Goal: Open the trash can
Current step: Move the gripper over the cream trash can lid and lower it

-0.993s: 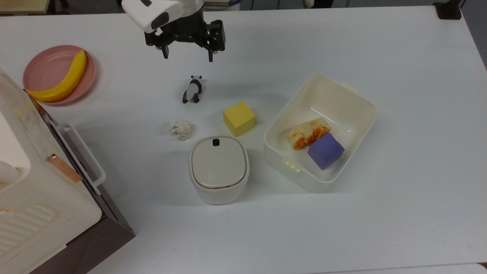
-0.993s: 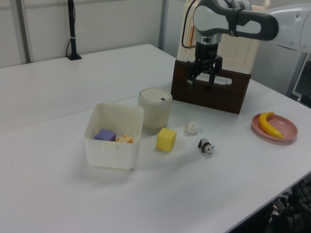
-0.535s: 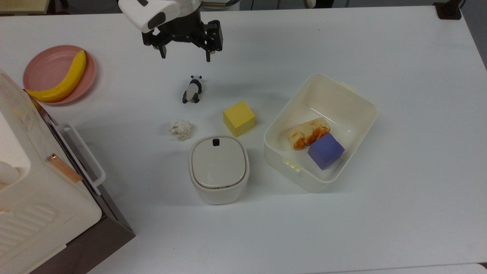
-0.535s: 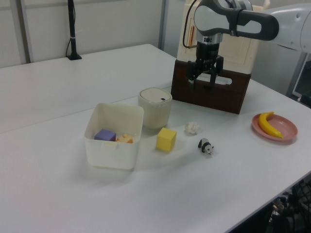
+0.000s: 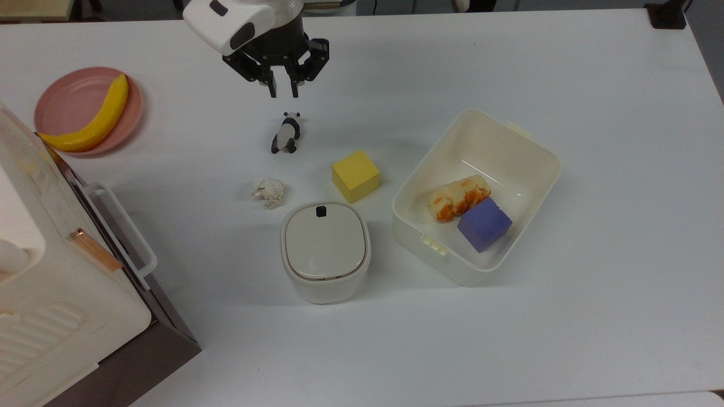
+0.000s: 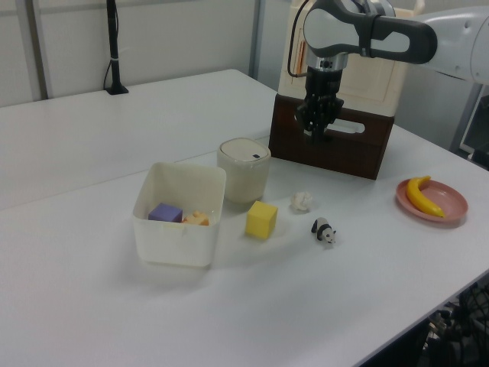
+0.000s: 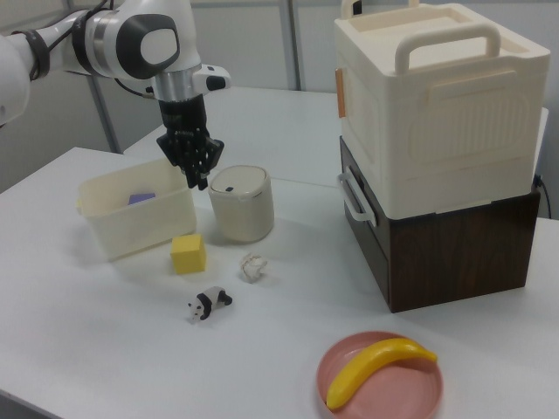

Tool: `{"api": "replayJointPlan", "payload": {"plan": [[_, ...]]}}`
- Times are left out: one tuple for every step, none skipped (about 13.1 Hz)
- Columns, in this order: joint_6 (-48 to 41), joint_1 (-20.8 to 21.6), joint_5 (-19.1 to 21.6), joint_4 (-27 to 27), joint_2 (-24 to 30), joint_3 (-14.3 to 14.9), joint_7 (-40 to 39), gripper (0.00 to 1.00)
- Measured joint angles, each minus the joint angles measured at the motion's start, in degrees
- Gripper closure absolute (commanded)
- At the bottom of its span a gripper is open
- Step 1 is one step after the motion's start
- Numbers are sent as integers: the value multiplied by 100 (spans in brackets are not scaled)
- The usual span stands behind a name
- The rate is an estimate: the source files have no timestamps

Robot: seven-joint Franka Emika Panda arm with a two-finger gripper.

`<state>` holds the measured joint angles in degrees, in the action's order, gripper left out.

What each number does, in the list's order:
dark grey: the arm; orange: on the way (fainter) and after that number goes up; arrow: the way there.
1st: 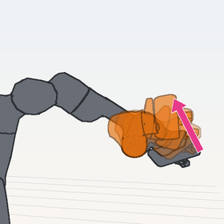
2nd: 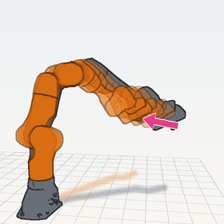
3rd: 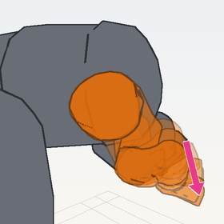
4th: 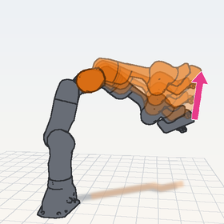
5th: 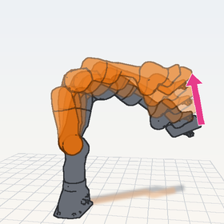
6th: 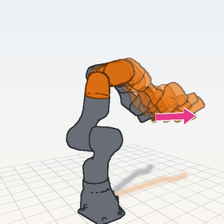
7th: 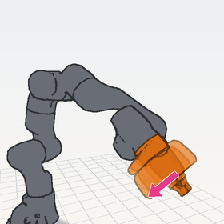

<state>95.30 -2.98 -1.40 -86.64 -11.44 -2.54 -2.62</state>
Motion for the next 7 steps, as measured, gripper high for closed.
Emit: {"api": "replayJointPlan", "payload": {"plan": [[97, 16, 34, -4, -1, 0, -30, 93], [301, 29, 156, -14, -8, -2, -35, 98], [565, 36, 287, -27, -25, -12, -41, 100], [908, 43, 350, -42, -51, -30, -46, 100], [1292, 80, 362, -52, -113, -37, -46, 100], [1562, 124, 362, -51, -197, -39, -46, 100], [1876, 189, 362, -44, -361, -39, -46, 100]]}}
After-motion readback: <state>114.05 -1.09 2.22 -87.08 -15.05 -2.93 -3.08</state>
